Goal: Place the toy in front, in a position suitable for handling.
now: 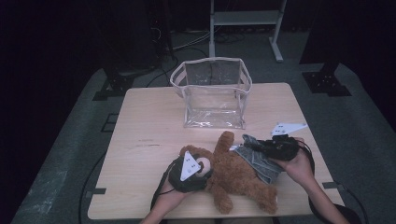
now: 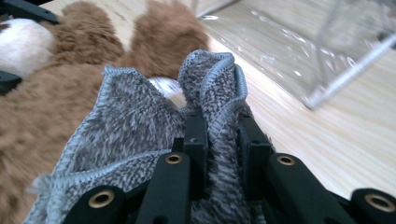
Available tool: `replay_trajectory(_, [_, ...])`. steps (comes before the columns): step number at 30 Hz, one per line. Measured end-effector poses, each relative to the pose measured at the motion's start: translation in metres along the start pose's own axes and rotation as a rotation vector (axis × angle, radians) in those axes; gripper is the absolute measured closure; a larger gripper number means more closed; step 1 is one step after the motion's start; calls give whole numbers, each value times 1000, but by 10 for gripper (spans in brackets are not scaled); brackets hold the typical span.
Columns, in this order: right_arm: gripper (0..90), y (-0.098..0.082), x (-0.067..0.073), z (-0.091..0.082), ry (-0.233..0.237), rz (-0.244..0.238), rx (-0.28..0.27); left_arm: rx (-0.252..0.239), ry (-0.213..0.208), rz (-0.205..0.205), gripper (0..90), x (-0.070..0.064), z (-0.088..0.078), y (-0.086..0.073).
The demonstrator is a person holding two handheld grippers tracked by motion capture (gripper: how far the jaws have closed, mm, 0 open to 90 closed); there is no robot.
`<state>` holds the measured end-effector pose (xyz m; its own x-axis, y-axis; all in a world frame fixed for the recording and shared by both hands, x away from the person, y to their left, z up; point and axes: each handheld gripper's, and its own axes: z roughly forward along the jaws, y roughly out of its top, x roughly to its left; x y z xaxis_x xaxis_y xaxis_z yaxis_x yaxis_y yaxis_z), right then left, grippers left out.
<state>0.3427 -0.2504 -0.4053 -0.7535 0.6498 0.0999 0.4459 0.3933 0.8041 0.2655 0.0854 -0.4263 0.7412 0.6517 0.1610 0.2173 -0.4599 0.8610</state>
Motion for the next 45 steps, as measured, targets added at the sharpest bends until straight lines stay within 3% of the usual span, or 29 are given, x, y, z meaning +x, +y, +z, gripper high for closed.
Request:
replay_trajectory(6, [761,-5,2,-13,67,5,-34,4,1,-3,299,2,1,-1])
replay_trajectory(9, [763,-2,19,-26,152,-32,-73,4,1,-16,299,3,2,-1])
replay_trajectory(11, [762,-1,24,-27,173,-41,-78,4,0,-18,299,3,2,0])
replay_trajectory(12, [762,-1,36,-29,186,-79,-69,4,-1,-22,299,4,3,0])
replay_trajectory(16, [762,-3,43,-26,183,-108,-47,6,-1,-25,299,4,3,0])
replay_trajectory(26, [763,-19,16,-12,150,-13,-25,-8,-7,-35,282,7,3,-1])
replay_trajectory(30, [765,-19,16,-15,159,1,-32,-2,2,-28,284,6,3,-1])
replay_trajectory(33, [766,-14,25,-26,179,-17,-61,2,7,-31,286,6,4,-1])
replay_trajectory(34, [766,-9,36,-32,201,-46,-73,2,10,-33,286,6,5,0])
replay_trajectory(35, [766,-9,36,-32,201,-46,-73,1,14,-39,286,6,6,0])
replay_trajectory(36, [765,-4,50,-36,230,-80,-74,2,14,-42,285,7,7,1])
replay_trajectory(38, [765,-2,57,-37,240,-102,-70,2,17,-53,285,8,8,1])
replay_trajectory(42, [763,0,77,-29,243,-167,-35,2,19,-64,280,11,10,2])
replay_trajectory(45, [763,-5,75,-18,218,-170,-7,-4,7,-71,231,15,10,3])
